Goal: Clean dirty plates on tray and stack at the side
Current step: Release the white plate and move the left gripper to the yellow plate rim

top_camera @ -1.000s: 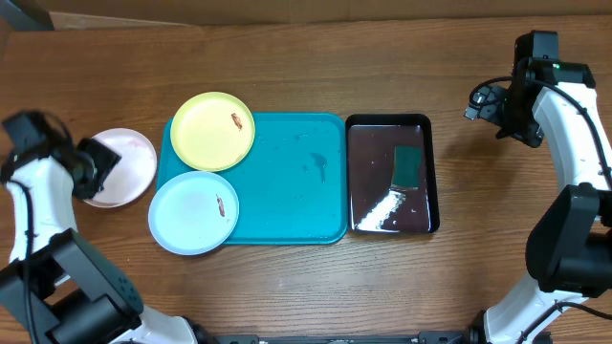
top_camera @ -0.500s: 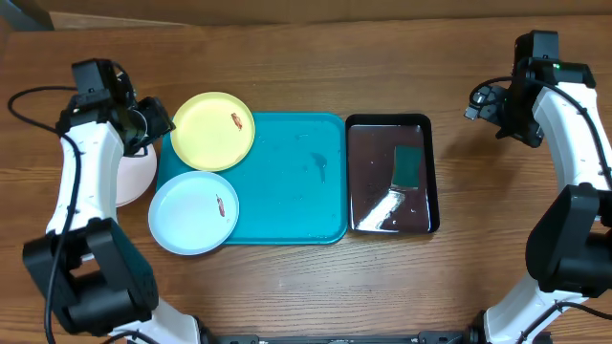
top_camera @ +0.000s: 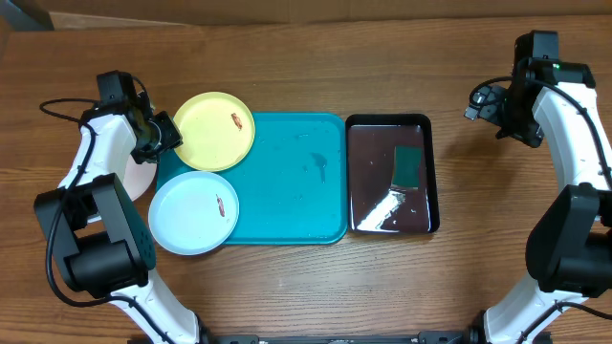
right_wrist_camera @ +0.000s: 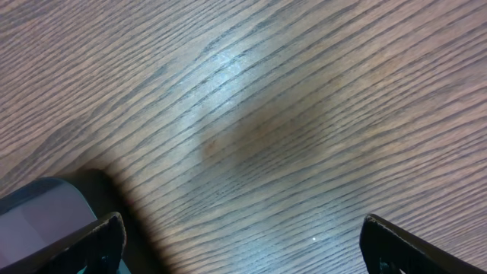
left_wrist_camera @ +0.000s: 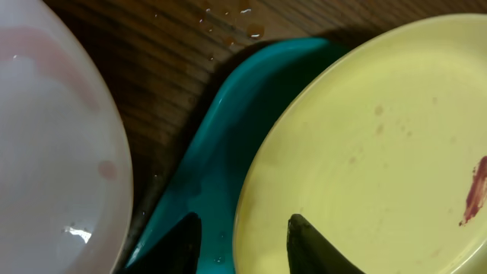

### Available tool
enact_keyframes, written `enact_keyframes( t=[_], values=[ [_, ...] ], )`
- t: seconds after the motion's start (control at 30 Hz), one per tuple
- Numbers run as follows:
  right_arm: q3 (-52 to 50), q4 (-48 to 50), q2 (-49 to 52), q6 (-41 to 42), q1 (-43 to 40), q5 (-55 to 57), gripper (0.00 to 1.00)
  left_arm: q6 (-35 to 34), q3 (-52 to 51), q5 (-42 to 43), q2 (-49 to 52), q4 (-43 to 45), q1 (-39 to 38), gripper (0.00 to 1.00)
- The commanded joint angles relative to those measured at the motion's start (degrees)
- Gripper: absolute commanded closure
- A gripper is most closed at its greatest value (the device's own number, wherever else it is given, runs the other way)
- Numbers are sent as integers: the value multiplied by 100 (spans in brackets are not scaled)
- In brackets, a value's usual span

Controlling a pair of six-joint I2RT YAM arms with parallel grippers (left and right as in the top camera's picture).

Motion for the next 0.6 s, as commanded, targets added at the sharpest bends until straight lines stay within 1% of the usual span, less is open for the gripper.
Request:
enact_keyframes(
  t=[0.0, 0.3, 0.33, 0.47, 0.57],
  values=[
    [26, 17, -101, 24, 7, -26, 0, 90, 66, 131, 48, 37, -37, 67],
    [26, 17, -101, 24, 7, -26, 0, 90, 63, 103, 297, 96, -140, 69],
    [26, 17, -101, 24, 7, -26, 0, 90, 63, 90, 321, 107, -144, 71],
    [26, 17, -101, 24, 7, -26, 0, 87, 63, 76, 321, 168, -144, 85],
    [26, 17, -101, 24, 7, -26, 0, 87, 63, 92, 321, 166, -144, 86]
  ],
)
